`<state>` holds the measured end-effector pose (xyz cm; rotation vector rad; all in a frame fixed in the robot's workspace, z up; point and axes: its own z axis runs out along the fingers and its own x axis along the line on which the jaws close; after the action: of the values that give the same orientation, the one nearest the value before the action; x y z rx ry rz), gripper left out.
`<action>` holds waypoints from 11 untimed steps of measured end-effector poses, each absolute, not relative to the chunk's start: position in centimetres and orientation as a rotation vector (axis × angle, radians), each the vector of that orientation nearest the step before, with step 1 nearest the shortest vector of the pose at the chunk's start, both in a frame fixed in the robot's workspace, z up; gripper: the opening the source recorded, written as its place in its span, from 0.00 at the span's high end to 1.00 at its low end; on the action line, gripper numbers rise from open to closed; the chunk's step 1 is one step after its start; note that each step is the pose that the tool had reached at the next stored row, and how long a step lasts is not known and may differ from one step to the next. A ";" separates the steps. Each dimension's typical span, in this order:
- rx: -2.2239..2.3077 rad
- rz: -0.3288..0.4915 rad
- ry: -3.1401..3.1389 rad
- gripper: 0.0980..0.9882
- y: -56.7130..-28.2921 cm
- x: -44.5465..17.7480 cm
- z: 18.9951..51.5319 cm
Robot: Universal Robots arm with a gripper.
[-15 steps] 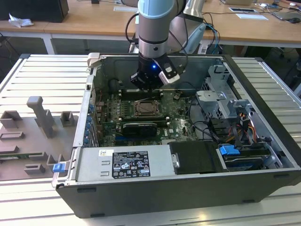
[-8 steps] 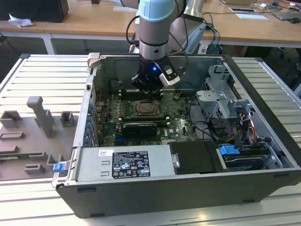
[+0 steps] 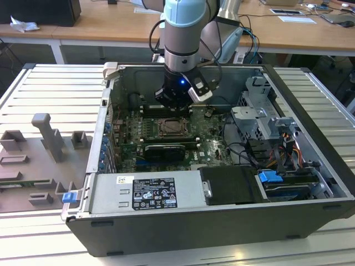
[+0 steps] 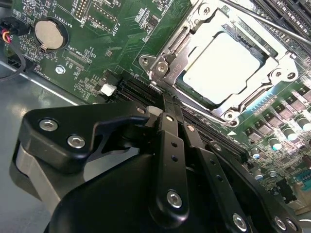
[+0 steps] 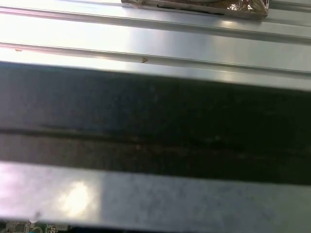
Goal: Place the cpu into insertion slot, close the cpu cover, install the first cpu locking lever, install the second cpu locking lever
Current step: 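Install the first cpu locking lever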
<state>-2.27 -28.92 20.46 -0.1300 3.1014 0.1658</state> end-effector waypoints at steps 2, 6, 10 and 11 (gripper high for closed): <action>-0.130 0.164 3.102 0.99 -28.9 -2.3 20.4; -0.130 0.159 3.102 0.99 -28.9 -2.3 20.4; -0.130 0.154 3.102 0.99 -28.9 -2.3 20.3; -0.130 0.153 3.102 0.99 -28.9 -2.3 20.3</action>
<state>-2.27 -28.92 20.31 -0.1304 3.1024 0.1534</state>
